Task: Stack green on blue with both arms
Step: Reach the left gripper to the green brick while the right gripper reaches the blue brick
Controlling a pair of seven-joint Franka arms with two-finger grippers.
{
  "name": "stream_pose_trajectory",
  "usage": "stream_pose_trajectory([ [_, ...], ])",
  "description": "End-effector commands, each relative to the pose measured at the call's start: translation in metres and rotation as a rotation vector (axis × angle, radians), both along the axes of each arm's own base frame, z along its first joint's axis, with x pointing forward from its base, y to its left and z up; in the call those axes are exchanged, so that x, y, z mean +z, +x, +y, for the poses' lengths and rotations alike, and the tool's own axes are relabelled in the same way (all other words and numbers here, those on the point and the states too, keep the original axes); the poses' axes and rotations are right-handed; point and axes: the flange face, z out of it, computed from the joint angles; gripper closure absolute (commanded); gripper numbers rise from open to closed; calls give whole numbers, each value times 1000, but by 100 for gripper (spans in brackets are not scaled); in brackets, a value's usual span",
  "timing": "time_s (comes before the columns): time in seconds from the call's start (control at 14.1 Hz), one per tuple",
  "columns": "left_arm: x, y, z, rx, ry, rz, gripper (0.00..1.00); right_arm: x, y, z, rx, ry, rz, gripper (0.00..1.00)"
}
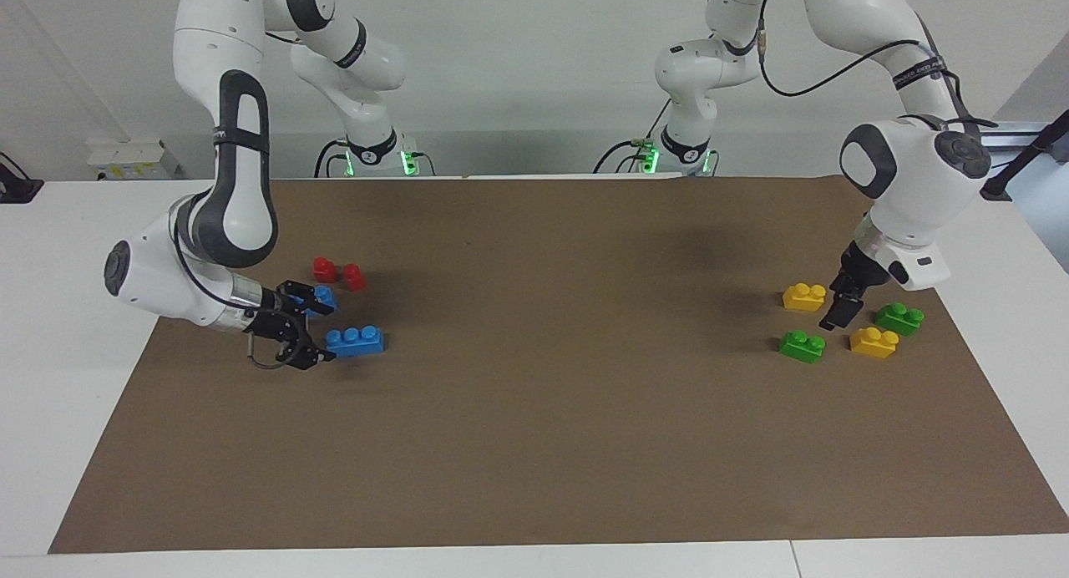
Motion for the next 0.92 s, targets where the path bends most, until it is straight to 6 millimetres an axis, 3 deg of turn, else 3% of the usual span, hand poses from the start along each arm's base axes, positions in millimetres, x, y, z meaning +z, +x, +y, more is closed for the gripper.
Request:
stream_pose_trajectory([
  [0.0, -15, 4, 12, 103, -5, -13, 0, -15, -8, -2, -8, 28, -37, 0],
  [0.43, -54, 20, -1, 265, -20, -41, 0, -25, -11, -1, -29, 40, -46, 0],
  [0.5, -57, 22, -2, 262, -20, -41, 0, -26, -13, -2, -15, 43, -52, 15],
  [0.57, -61, 23, -3, 261, -21, -41, 0, -27, -15, -4, 5, 48, -64, 37],
  [0.64, -61, 23, -3, 261, -21, -47, 0, -27, -15, -6, 13, 50, -71, 49],
  [0.85, -74, 24, -3, 264, -22, -35, 0, -27, -15, -7, 22, 50, -79, 72],
])
